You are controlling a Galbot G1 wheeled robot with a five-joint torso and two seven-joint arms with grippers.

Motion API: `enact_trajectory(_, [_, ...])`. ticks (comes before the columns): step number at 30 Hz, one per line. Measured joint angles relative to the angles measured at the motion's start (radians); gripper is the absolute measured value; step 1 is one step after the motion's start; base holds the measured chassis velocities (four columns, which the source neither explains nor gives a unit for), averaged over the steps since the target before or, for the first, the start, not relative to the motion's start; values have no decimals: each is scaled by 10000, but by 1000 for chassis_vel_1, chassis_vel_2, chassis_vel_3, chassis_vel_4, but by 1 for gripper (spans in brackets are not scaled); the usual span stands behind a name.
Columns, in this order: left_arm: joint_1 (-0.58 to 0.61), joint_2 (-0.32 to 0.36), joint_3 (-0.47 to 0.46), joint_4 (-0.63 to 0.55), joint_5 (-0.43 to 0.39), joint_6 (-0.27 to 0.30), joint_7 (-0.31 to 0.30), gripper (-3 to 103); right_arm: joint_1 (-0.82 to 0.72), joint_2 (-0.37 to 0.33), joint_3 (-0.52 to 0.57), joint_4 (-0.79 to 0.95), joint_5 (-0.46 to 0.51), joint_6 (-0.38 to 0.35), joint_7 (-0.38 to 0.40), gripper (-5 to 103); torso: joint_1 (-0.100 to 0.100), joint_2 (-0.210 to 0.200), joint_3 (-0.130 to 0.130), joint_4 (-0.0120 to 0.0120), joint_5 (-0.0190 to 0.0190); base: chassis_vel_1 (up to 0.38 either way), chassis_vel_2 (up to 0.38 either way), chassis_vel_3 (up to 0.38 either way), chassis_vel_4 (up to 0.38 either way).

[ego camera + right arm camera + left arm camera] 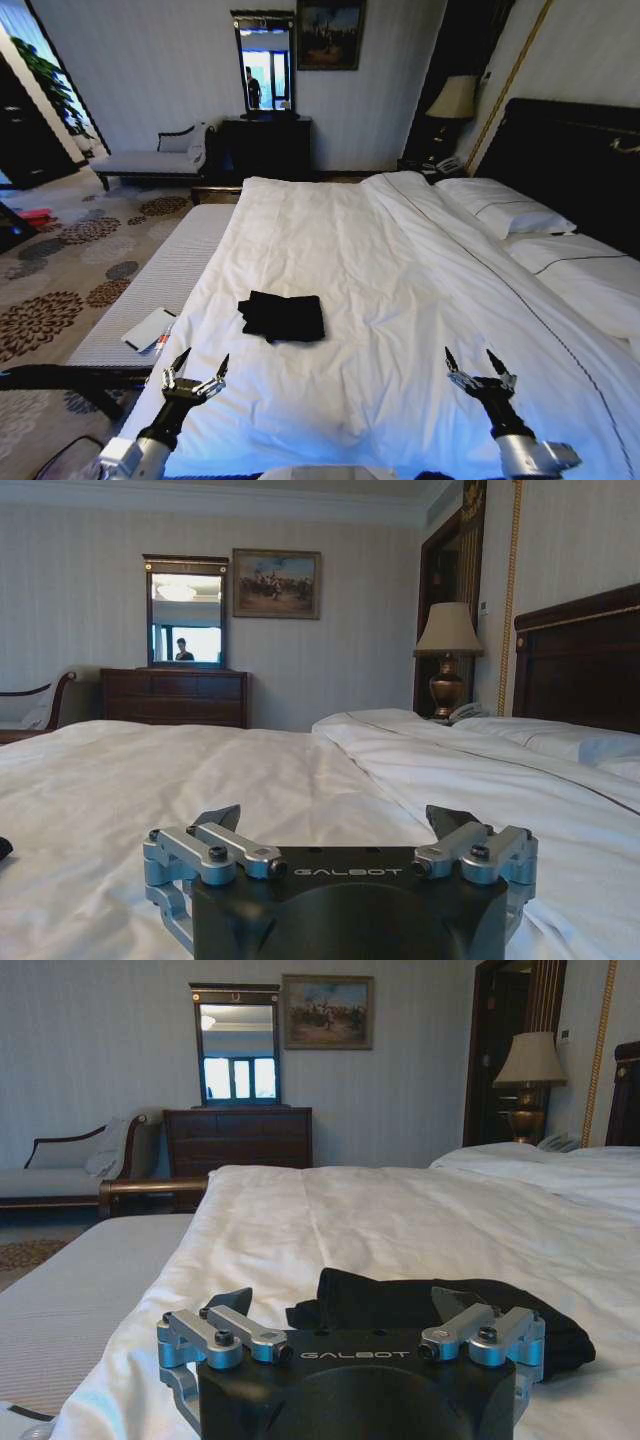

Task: Fold the clothes on the bed.

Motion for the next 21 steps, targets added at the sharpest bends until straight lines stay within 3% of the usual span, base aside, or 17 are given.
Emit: enact_trajectory(21, [0,0,0,0,0,0,0,100,8,-6,-12,-8,1,-10,10,100,0,0,0,0,0,0,0,0,0])
